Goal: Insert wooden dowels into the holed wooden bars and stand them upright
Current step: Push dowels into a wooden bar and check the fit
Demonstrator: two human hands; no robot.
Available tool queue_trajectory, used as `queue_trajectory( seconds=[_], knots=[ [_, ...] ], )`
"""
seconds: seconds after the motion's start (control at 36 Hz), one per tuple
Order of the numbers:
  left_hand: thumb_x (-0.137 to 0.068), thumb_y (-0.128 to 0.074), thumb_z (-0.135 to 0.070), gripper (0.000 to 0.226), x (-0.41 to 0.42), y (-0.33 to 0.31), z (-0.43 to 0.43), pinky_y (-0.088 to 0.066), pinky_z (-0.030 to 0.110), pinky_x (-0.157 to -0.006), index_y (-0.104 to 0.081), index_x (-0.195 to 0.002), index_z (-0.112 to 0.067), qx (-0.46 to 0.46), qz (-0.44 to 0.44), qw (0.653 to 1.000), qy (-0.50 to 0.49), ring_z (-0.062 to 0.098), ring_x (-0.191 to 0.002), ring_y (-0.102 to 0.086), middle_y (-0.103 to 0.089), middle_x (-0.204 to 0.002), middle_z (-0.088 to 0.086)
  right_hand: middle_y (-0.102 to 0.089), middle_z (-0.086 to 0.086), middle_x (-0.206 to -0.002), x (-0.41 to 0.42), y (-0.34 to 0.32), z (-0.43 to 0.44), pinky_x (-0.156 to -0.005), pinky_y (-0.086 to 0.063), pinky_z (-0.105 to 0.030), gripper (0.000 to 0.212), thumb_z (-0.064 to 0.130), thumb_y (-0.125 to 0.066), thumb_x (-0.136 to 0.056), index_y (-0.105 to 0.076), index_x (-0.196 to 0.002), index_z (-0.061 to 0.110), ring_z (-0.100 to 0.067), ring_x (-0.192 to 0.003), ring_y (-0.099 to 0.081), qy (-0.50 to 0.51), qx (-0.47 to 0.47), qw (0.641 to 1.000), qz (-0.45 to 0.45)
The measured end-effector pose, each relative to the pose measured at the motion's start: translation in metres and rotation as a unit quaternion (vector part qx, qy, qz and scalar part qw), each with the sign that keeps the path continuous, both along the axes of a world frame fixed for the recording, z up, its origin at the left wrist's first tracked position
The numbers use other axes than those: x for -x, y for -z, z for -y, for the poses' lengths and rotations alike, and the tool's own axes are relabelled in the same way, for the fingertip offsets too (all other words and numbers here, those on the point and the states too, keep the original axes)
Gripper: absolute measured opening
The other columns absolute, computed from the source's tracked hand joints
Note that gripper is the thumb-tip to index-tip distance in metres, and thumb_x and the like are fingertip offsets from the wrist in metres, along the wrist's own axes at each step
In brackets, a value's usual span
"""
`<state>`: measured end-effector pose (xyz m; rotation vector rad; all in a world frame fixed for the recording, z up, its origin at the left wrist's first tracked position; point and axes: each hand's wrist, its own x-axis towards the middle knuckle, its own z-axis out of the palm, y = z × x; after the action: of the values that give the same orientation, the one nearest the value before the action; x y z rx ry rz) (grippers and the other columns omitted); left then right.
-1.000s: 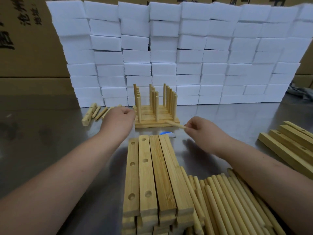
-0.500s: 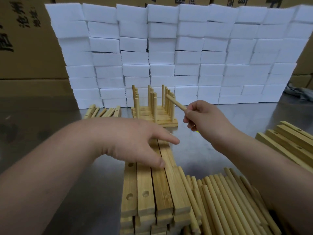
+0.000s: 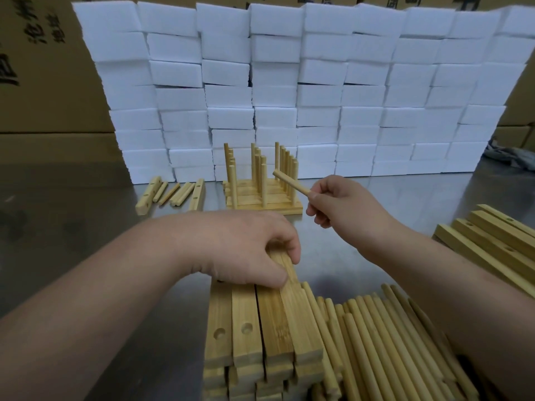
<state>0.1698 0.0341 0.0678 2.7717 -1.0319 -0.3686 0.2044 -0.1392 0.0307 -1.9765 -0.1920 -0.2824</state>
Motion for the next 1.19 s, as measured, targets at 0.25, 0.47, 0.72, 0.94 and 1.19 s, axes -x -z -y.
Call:
queue_trajectory(
  seconds=[0.25,0.47,0.72,0.94,1.19],
  knots=[
    [-0.074,-0.056,-0.035,0.015,-0.002,0.003,0.002,-0.027,0.025,-0.103,-0.051,-0.084,-0.046,0.006,0.034,0.999,0.011,-0.002,-0.124,-0.026,-0.033,-0.135,-0.026,-0.061,0.008,-0.062,0.001,0.0,-0.001,-0.06,-0.043,-0.027,0.013,0.016,-0.049,-0.091,-0.055,-0.08,0.016,-0.004,-0.054,-0.051,0.003,0.002,1.0,-0.005],
    [-0.043,-0.046,-0.078,0.077,0.007,0.001,0.002,-0.012,0.023,-0.106,-0.023,-0.117,-0.072,-0.056,-0.039,0.997,0.039,-0.017,-0.13,-0.004,-0.012,-0.142,-0.04,-0.053,0.007,-0.062,0.001,0.002,0.0,-0.061,-0.041,-0.027,0.031,0.015,-0.043,-0.094,-0.062,-0.076,0.031,-0.011,-0.057,-0.044,0.007,0.008,1.0,-0.002],
    [-0.031,-0.05,-0.082,0.054,0.004,0.005,-0.001,-0.007,0.027,-0.11,-0.045,-0.084,-0.075,-0.042,-0.066,0.994,0.071,-0.026,-0.12,0.002,-0.024,-0.12,-0.051,-0.047,0.003,-0.062,0.001,0.003,-0.002,-0.062,-0.037,-0.031,0.029,0.013,-0.042,-0.094,-0.062,-0.076,0.022,-0.017,-0.06,-0.04,0.017,0.011,1.0,-0.017],
    [-0.036,-0.057,-0.078,0.051,0.005,0.004,0.003,-0.031,0.033,-0.107,-0.053,-0.083,-0.061,-0.013,-0.07,0.996,0.061,-0.006,-0.126,-0.028,-0.042,-0.118,-0.037,-0.046,0.001,-0.063,0.002,0.003,-0.001,-0.061,-0.035,-0.03,0.024,0.013,-0.042,-0.094,-0.064,-0.091,0.004,-0.018,-0.061,-0.039,0.019,0.024,0.999,-0.016],
    [-0.048,-0.059,-0.075,0.048,0.004,0.013,0.011,-0.035,0.04,-0.102,-0.05,-0.085,-0.045,0.054,-0.033,0.997,0.043,0.005,-0.119,-0.039,-0.055,-0.113,-0.021,-0.05,0.002,-0.062,0.001,0.003,-0.002,-0.062,-0.037,-0.031,0.024,0.013,-0.043,-0.093,-0.065,-0.089,0.005,-0.015,-0.058,-0.041,0.014,0.013,1.0,-0.019]
  ],
)
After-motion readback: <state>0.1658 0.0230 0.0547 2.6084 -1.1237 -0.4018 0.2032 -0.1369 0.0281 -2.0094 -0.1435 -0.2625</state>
